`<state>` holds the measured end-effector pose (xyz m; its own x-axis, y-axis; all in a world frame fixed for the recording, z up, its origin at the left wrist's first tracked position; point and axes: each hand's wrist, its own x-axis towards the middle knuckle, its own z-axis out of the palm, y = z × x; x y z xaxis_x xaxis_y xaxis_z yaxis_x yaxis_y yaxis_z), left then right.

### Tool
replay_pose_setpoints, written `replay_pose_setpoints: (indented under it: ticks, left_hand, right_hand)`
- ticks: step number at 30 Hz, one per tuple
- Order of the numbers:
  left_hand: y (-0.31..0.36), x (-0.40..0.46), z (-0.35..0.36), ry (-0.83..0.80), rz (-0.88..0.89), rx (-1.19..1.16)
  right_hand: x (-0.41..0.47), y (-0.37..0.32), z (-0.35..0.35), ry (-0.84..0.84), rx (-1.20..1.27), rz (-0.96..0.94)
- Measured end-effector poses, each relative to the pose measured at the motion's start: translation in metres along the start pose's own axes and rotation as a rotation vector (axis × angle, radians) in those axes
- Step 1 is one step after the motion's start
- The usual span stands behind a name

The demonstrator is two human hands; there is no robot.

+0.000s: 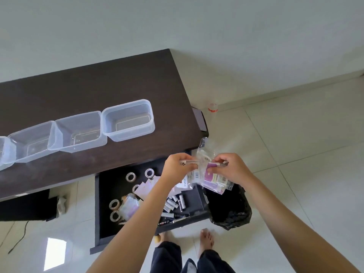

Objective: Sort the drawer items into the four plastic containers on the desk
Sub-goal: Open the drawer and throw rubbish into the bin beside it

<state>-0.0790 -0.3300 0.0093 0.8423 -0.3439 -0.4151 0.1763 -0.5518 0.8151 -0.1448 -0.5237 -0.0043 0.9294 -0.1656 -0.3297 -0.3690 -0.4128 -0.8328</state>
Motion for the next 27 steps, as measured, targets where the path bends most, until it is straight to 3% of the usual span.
replay_pose_setpoints:
  ticks: [11, 27]
  left_hand:
    - [0.022, 0.031, 0.133, -0.155, 0.018, 0.058]
    - [-0.123, 0.165, 0.262, -0.385, -0.173, 0.365]
  right_hand:
    - [-0.034, 0.092, -0.073, 0.136, 0.034, 0.192]
    - [0.028, 0.287, 0.021, 0.133, 0.022, 0.506]
